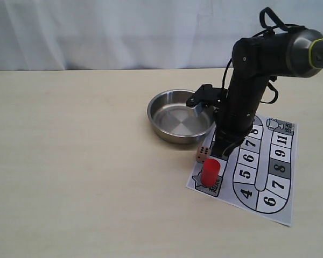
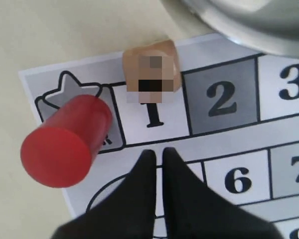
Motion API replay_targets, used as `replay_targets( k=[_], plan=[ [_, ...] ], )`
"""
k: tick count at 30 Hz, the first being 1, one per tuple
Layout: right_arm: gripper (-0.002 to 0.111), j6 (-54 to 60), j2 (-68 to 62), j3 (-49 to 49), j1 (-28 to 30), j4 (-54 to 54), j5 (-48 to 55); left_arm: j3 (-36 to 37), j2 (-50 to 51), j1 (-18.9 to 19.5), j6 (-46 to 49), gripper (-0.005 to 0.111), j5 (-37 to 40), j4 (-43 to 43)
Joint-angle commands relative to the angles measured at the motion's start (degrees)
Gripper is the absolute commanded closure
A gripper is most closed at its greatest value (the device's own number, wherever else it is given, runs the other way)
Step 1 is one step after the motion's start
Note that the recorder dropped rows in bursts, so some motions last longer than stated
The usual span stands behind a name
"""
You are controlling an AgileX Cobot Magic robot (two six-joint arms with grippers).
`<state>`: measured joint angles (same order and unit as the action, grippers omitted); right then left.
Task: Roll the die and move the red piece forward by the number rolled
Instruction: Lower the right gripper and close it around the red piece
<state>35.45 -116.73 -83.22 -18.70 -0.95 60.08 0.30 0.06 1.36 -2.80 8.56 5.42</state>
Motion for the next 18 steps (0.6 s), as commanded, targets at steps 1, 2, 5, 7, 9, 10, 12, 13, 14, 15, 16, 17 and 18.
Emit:
replay_targets(
  k=[1,2,5,7,9,10,12,13,14,15,16,17,18],
  plan=[
    [0.104,-5.33,4.00,0.12,0.04,2.40,0.98,-0.30,-0.06,-0.01,-0.23,0.107,-0.43,-0.08],
    [0.104,-5.50,4.65,0.12,0.04,1.76,1.59,-0.30,-0.06,-0.01,-0.23,0.107,-0.43,-0.08],
    [0.101,-5.50,6.39,0.12,0.04,-2.15,3.37,-0.30,-0.06,-0.01,-0.23,0.107,-0.43,-0.08],
    [0.090,-5.50,6.98,0.12,0.04,-5.94,4.55,-0.30,-0.06,-0.01,-0.23,0.107,-0.43,-0.08],
    [0.073,-5.95,6.96,0.12,0.04,-8.99,4.95,-0.30,-0.06,-0.01,-0.23,0.107,-0.43,-0.08],
    [0.066,-6.54,6.83,0.12,0.04,-10.02,5.04,-0.30,-0.06,-0.01,-0.23,0.107,-0.43,-0.08],
    [0.049,-7.47,6.29,0.12,0.04,-11.74,4.85,-0.30,-0.06,-0.01,-0.23,0.107,-0.43,-0.08],
    [0.044,-8.46,6.03,0.12,-0.07,-11.93,4.71,-0.30,-0.06,-0.01,-0.23,0.107,-0.43,-0.08],
    [0.039,-9.64,5.58,0.12,-0.07,-11.93,4.71,-0.30,-0.06,-0.01,-0.23,0.107,-0.43,-0.08],
    [0.037,-10.18,5.13,0.12,-0.07,-11.93,4.96,-0.30,-0.06,-0.01,-0.23,0.107,-0.43,-0.08],
    [0.037,-10.19,4.77,0.12,-0.07,-11.93,5.07,-0.30,-0.06,-0.01,-0.23,0.107,-0.43,-0.08],
    [0.037,-10.19,4.26,0.12,-0.07,-11.63,4.94,-0.30,-0.06,-0.01,-0.23,0.107,-0.43,-0.08],
    [0.037,-10.19,3.70,0.12,-0.07,-11.40,4.67,-0.30,-0.06,-0.01,-0.23,0.107,-0.43,-0.08]
  ],
)
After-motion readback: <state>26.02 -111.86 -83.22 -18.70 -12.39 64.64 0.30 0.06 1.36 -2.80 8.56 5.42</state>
